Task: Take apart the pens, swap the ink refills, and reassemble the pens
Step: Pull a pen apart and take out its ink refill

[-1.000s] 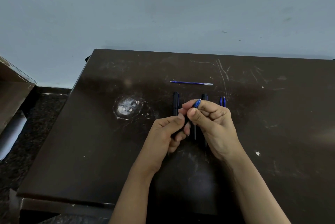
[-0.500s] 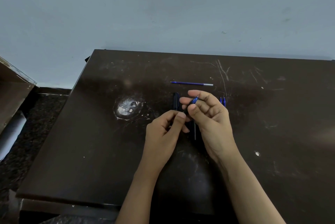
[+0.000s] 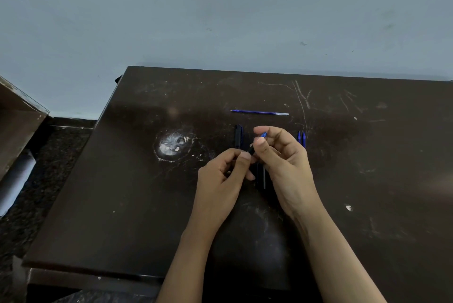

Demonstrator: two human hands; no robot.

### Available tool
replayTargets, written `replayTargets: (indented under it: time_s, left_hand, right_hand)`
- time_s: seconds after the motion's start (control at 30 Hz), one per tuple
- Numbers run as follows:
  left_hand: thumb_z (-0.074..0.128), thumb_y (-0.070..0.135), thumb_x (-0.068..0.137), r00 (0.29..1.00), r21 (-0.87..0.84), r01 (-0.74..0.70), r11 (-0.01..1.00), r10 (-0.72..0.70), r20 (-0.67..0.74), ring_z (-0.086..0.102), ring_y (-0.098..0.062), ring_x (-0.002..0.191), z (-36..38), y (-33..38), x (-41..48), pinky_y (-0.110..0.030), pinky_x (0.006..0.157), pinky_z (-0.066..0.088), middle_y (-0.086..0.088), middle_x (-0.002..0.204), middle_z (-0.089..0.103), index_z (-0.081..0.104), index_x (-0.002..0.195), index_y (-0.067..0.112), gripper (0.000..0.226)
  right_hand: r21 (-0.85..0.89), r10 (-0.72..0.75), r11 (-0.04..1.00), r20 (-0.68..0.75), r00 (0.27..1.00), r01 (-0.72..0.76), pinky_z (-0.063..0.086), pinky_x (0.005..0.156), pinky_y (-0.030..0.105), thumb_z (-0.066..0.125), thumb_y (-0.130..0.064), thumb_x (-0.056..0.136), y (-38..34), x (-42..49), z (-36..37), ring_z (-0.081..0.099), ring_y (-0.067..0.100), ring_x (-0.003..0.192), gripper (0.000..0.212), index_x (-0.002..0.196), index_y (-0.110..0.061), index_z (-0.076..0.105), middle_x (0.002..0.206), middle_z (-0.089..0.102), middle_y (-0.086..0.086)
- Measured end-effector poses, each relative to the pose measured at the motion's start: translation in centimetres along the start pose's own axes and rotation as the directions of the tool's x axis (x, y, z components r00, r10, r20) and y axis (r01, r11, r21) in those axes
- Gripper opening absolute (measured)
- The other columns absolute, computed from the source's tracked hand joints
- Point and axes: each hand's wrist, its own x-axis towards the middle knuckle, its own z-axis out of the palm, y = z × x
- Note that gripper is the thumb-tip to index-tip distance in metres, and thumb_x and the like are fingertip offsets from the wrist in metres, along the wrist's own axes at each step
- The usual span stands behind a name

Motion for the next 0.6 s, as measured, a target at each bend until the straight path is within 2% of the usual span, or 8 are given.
replayTargets:
  time_s: [0.07,0.17,0.23,0.33,0.4,0.5,0.6]
  left_hand:
    - [0.051,0.031,0.096,1.000,0.007,0.001,1.000,-0.001,0.009,0.052,0.007,0.048,-0.02,-0.02,-0.02,-0.009,0.050,0.037,0.008,0.061,0.064,0.070,0.092,0.023,0.022]
    - [0.051,0.030,0.096,1.000,0.011,0.002,1.000,-0.002,0.018,0.052,0.007,0.049,-0.02,-0.12,0.01,-0.009,0.050,0.037,0.007,0.061,0.064,0.070,0.094,0.023,0.020]
    - [0.051,0.029,0.097,1.000,-0.004,-0.004,1.000,0.004,0.018,0.052,0.006,0.049,-0.01,-0.13,0.01,-0.010,0.050,0.037,0.005,0.061,0.064,0.069,0.095,0.023,0.019]
    - [0.051,0.029,0.097,1.000,-0.002,-0.015,1.000,0.015,0.020,0.052,0.005,0.050,0.00,-0.15,0.01,-0.012,0.051,0.038,0.002,0.062,0.065,0.068,0.096,0.024,0.018]
    - [0.052,0.029,0.096,1.000,-0.001,-0.014,1.000,0.014,0.022,0.052,0.006,0.050,0.01,-0.23,0.04,-0.012,0.051,0.038,0.003,0.061,0.064,0.067,0.096,0.025,0.016]
    - [0.051,0.031,0.096,1.000,0.015,-0.020,1.000,0.020,0.022,0.052,0.005,0.050,0.01,-0.32,0.11,-0.012,0.051,0.038,0.005,0.061,0.064,0.067,0.097,0.026,0.016]
    - [0.051,0.031,0.096,1.000,0.000,-0.022,1.000,0.022,0.022,0.053,0.004,0.051,-0.04,-0.30,0.09,-0.012,0.052,0.039,0.006,0.060,0.063,0.067,0.100,0.026,0.017]
  right_hand:
    - [0.005,-0.008,1.000,-0.006,1.000,0.008,0.054,0.076,0.032,0.062,-0.009,0.090,0.00,0.02,-0.15,0.063,0.018,0.076,0.019,0.108,-0.006,0.065,0.083,0.066,0.003]
    - [0.043,0.041,0.998,0.007,0.999,-0.041,0.055,0.082,0.036,0.049,0.001,0.096,0.00,0.07,-0.46,0.065,0.021,0.087,0.025,0.111,-0.010,0.065,0.096,0.072,0.007]
    - [0.040,0.050,0.998,0.023,0.999,-0.051,0.054,0.087,0.039,0.053,-0.006,0.096,-0.02,0.07,-0.47,0.065,0.022,0.088,0.022,0.113,-0.012,0.066,0.101,0.073,0.007]
    - [-0.003,0.036,0.999,0.007,0.999,-0.036,0.055,0.085,0.036,0.067,-0.022,0.081,-0.15,-0.01,-0.26,0.066,0.017,0.082,0.030,0.109,-0.010,0.067,0.087,0.069,0.002]
    - [-0.015,0.029,0.999,-0.006,1.000,-0.029,0.054,0.085,0.036,0.068,-0.016,0.082,0.01,0.05,-0.35,0.067,0.016,0.081,0.024,0.106,-0.009,0.067,0.084,0.069,0.002]
    - [0.027,0.063,0.998,0.008,0.998,-0.063,0.053,0.088,0.039,0.057,0.000,0.092,0.19,0.12,-0.61,0.067,0.018,0.090,0.022,0.107,-0.011,0.067,0.095,0.072,0.006]
    - [0.015,0.078,0.997,0.037,0.996,-0.079,0.052,0.093,0.041,0.060,-0.009,0.091,0.10,0.16,-0.64,0.067,0.020,0.096,0.022,0.112,-0.012,0.066,0.101,0.073,0.005]
